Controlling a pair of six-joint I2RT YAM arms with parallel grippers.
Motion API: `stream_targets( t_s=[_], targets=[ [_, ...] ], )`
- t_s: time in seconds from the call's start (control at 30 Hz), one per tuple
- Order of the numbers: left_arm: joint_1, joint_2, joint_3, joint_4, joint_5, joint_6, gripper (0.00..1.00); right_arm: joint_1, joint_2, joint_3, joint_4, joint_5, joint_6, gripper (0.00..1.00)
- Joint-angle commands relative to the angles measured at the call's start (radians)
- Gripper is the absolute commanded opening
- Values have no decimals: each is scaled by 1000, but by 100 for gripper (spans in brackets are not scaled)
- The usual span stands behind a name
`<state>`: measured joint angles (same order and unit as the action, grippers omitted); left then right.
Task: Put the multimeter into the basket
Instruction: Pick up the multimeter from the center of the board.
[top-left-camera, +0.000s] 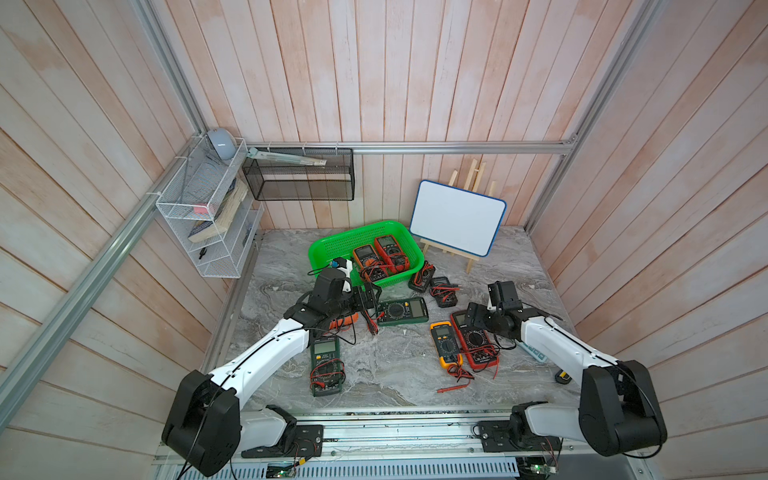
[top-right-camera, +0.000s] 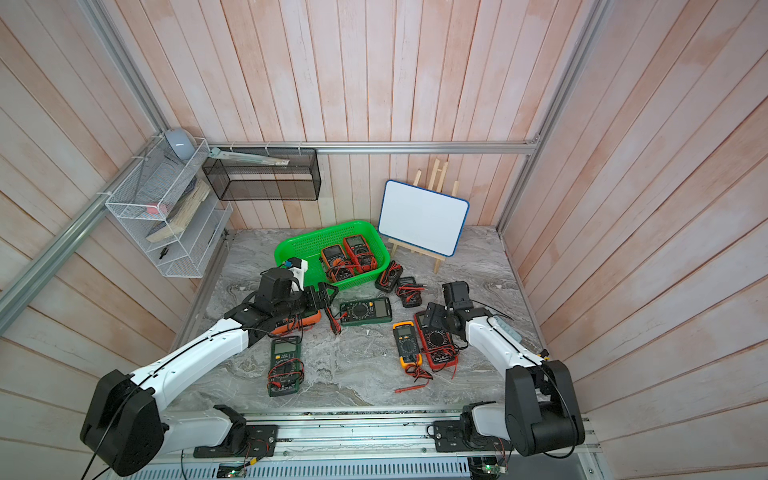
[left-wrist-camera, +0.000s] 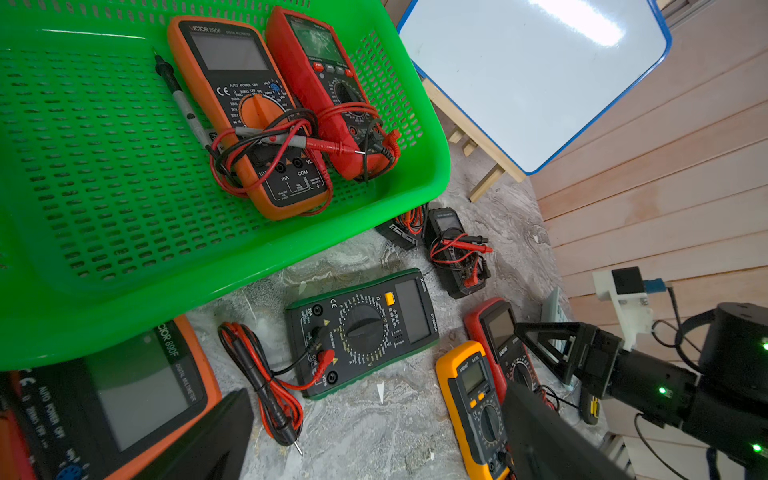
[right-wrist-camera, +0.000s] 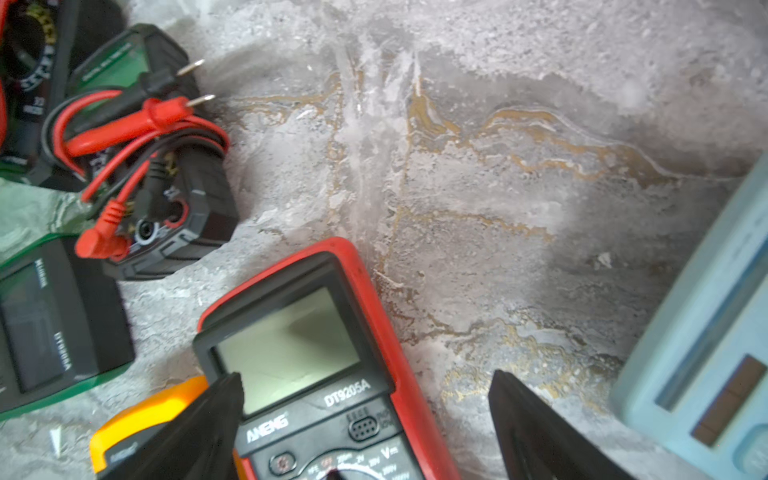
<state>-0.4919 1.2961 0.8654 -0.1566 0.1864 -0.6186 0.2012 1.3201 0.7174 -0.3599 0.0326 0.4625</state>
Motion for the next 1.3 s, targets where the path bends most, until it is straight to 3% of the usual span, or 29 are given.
stream_targets(
  t_s=[0.0,0.57,1.27],
  targets=[
    [-5,10,-17,23,23,-1,100,13,10,44,-43,-25,-61,98],
    [-5,28,-14,34,40,-12,100,104,102,69,-35,53,-129,98],
    [-5,18,-25,39,34,-13,100,121,254,88,-14,87,-120,98]
  ],
)
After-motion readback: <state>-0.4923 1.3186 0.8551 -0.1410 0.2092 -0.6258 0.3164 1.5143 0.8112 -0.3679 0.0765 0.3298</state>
